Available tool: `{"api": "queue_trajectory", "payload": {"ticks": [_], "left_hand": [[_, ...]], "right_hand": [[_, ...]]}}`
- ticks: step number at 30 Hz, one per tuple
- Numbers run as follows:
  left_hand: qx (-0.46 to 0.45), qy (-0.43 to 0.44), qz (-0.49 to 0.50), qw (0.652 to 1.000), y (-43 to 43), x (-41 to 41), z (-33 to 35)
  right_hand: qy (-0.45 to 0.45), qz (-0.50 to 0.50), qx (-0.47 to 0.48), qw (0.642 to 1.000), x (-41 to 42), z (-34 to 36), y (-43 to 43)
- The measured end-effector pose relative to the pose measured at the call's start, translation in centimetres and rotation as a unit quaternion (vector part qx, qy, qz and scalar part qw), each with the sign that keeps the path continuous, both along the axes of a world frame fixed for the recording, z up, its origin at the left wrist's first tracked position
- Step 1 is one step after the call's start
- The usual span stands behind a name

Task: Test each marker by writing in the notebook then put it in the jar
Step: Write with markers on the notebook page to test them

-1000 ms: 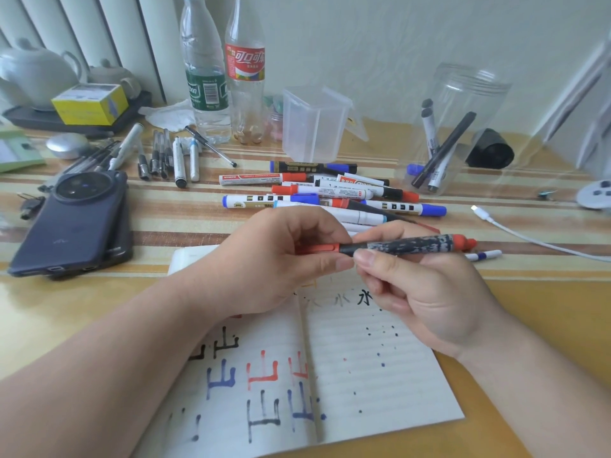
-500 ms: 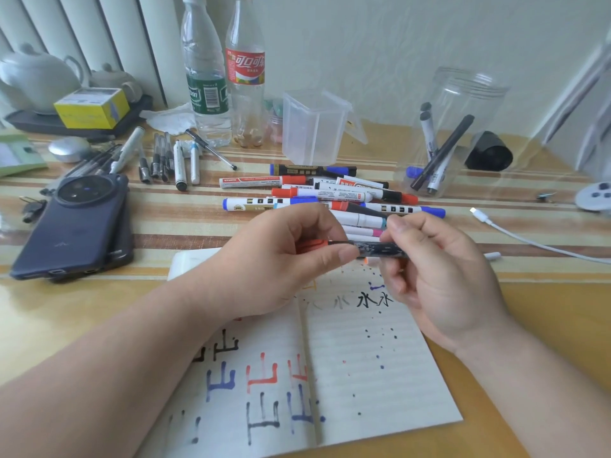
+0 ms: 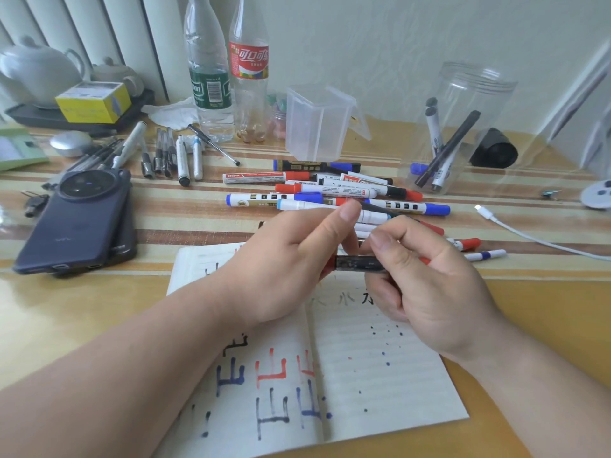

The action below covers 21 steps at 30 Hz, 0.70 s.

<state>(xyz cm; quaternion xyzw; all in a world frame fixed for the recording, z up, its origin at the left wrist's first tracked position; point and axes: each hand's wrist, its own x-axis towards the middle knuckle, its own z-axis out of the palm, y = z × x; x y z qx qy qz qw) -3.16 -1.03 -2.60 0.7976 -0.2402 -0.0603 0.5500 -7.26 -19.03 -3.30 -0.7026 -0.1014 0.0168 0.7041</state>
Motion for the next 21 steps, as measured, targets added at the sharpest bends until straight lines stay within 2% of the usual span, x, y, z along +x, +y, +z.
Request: {"api": "queue_trajectory", "payload": {"ticks": [4, 6, 8, 11, 13, 16, 18, 21], "left_hand": [[0.022, -0.076, 0.019, 0.997, 0.0, 0.2, -0.1], [0.018, -0.101, 0.049, 0.993, -0.2, 0.2, -0.1], [0.009, -0.114, 0.061, 0.992, -0.3, 0.3, -0.3], [-0.016, -0.124, 0.090, 0.988, -0.2, 0.6, -0.6], [-0.056, -0.131, 0.175, 0.974, 0.0, 0.9, -0.6], [-0.130, -0.150, 0.296, 0.935, 0.8, 1.5, -0.1], [-0.143, -0.163, 0.319, 0.922, 1.2, 1.8, -0.1], [-0.122, -0.154, 0.318, 0.927, 1.1, 2.1, -0.6]], "right_hand": [[0.009, -0.013, 0.085, 0.996, 0.3, 0.1, -0.2], [-0.010, -0.040, 0.136, 0.990, 0.6, 0.2, -0.4], [-0.048, -0.083, 0.136, 0.986, 1.0, 0.2, -0.5], [-0.097, -0.142, 0.092, 0.981, 1.5, 0.4, -0.7], [-0.115, -0.157, 0.041, 0.980, 1.6, 1.4, -0.9], [-0.136, -0.136, -0.058, 0.980, 1.6, 3.6, -0.9], [-0.172, -0.150, -0.097, 0.969, 1.9, 5.1, -0.5], [-0.233, -0.199, -0.135, 0.942, 3.9, 6.8, 0.2]]}}
